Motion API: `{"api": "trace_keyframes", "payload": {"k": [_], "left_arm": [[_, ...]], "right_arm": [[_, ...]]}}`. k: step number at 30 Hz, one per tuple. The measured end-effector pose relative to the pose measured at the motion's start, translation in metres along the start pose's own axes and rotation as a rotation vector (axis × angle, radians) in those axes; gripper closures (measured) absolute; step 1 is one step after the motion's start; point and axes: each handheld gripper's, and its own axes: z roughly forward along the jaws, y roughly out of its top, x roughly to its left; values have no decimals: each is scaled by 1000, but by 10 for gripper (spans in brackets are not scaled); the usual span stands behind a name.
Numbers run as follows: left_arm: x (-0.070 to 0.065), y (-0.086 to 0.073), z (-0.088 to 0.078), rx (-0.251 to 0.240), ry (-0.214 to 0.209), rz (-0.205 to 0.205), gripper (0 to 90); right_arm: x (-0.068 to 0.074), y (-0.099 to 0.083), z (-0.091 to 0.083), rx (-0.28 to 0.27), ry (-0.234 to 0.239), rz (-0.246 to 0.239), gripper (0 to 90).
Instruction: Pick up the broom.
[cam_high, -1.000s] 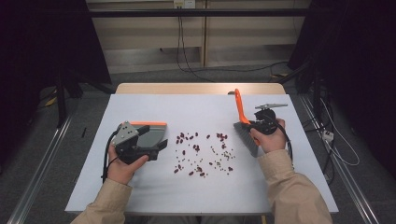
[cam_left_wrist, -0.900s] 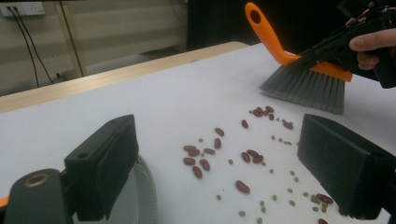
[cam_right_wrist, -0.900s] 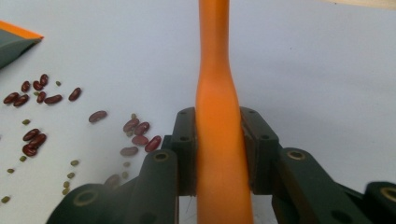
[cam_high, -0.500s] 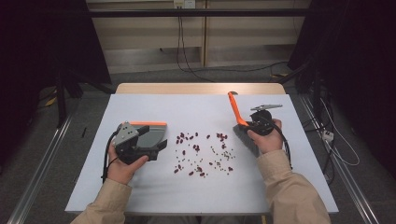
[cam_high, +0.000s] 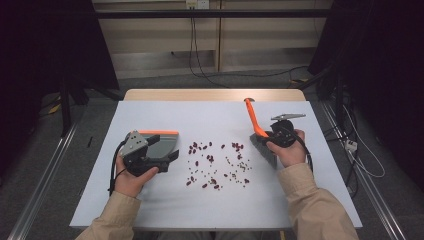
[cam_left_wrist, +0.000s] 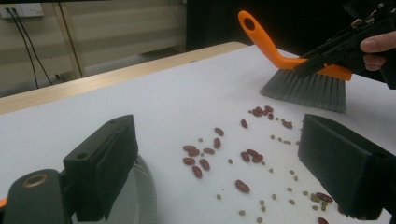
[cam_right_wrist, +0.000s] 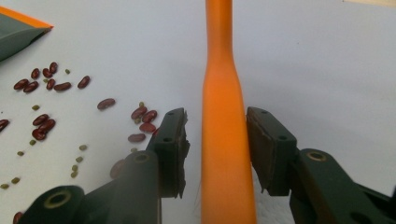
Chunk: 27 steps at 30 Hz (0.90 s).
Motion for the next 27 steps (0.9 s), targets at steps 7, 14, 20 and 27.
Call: {"api": "trace_keyframes", "payload": {"k": [7,14,20,27], "left_arm": [[0,-1,0,4,0,4,118],[-1,-1,0,6,-1,8,118],[-1,-1,0,8,4,6,118],[-1,-2,-1,6,4,9,118]], "right_arm": [[2,-5,-11,5,5,-14,600],[2,-13,-16,36,-2,-28,652],[1,-20,-13,64,-16,-39,698],[-1,-21,-15,75,-36,-42,704]]}}
